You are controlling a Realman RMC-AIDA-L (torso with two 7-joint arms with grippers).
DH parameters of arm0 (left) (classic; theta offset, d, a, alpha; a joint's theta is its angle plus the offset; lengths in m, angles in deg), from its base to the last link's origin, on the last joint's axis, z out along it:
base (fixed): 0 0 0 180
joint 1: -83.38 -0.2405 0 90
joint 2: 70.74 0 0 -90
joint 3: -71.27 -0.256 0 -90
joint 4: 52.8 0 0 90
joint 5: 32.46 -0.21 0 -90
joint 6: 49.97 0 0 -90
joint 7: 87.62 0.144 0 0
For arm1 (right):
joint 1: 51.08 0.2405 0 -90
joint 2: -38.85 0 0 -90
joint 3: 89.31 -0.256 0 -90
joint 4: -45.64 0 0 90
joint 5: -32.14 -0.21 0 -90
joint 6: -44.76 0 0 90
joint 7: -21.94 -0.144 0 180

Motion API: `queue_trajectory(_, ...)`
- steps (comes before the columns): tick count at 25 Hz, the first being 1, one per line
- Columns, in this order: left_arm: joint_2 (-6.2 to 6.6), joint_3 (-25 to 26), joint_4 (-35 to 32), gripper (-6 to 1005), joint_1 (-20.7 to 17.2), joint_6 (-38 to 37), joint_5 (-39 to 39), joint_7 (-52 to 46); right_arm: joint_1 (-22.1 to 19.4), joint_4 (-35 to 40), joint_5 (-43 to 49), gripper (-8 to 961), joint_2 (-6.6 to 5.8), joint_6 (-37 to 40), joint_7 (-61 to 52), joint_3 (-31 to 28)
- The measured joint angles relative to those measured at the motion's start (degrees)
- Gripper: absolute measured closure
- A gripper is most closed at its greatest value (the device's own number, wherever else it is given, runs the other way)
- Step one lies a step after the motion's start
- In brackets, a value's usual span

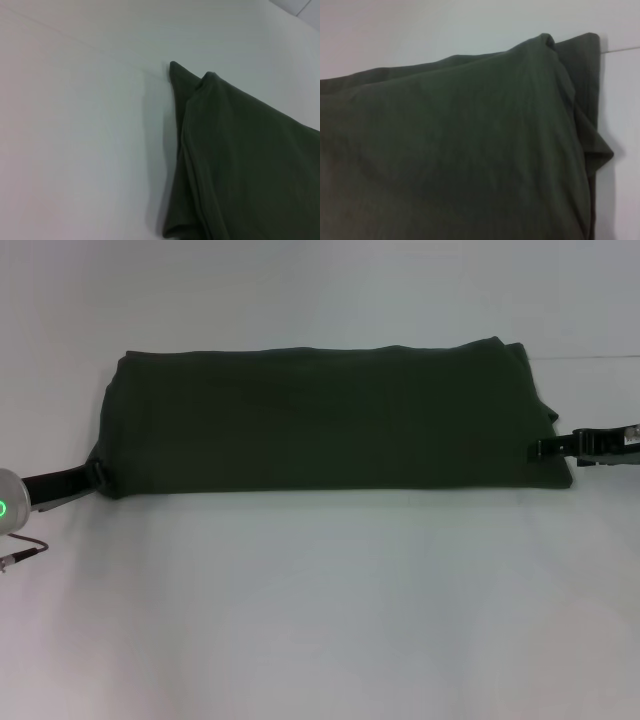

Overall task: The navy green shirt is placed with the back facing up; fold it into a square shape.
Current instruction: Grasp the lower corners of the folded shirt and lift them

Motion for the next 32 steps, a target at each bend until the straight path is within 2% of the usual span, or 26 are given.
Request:
queue_trajectory(17, 0.14, 0.11, 0.00, 986, 0.17, 0.15, 0.00, -0.06, 0.14, -1.04, 0.09, 38, 3.03, -6.09, 0.54, 1.82)
queue_trajectory(32, 0.18, 0.12, 0.00, 985, 0.26, 0.27, 0.00, -0.02, 0.26, -1.06, 0.09, 38, 3.44, -6.38, 0.55, 2.30)
